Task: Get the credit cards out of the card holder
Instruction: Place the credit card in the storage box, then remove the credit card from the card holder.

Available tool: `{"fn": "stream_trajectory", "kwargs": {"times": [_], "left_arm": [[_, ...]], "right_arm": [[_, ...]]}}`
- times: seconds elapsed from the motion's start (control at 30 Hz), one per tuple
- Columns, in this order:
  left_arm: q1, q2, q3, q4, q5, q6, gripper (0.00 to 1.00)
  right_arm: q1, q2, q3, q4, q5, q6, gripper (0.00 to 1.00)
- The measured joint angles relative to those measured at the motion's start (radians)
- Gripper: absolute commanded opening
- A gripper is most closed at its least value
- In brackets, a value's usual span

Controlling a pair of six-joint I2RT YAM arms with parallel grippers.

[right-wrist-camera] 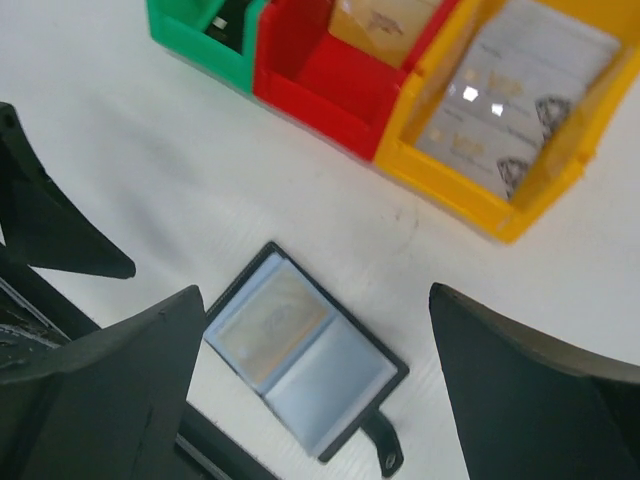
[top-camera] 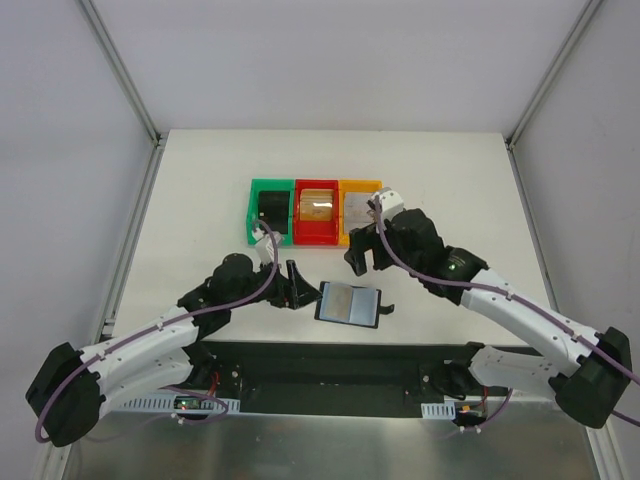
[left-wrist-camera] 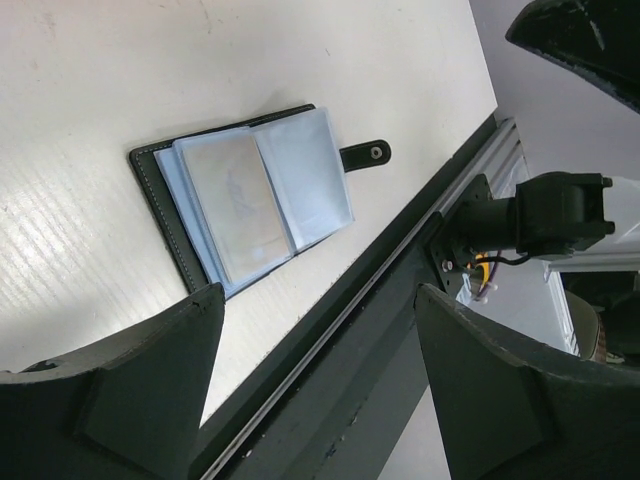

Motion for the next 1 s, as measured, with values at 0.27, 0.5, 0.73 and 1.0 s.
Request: {"fn": "stream_trajectory", "kwargs": {"times": [0.27,0.5,0.73,1.0], "left_arm": [[0.0,0.114,0.0,0.049,0.0,-0.035,0.65],[-0.013,0.239,0.0,0.079,-0.006,-0.068,0.63],[-0.056,0.328,0.025,0.125,-0.026,-0.086,0.59],[-0.072,0.435,0.075,0.165,-0.033,-0.093,0.56]], "right_arm": [[-0.028,-0.128,-0.201,-0.008,0.031,0.26,0.68],[-0.028,-0.09,-0.273,0.016,-0.055,0.325,0.5],[-0.028,-0.062,-0.364,0.06,-0.09,0.36,0.55],[-0.029,-0.103,-0.429,0.051,-0.069,0.385,0.65]]}}
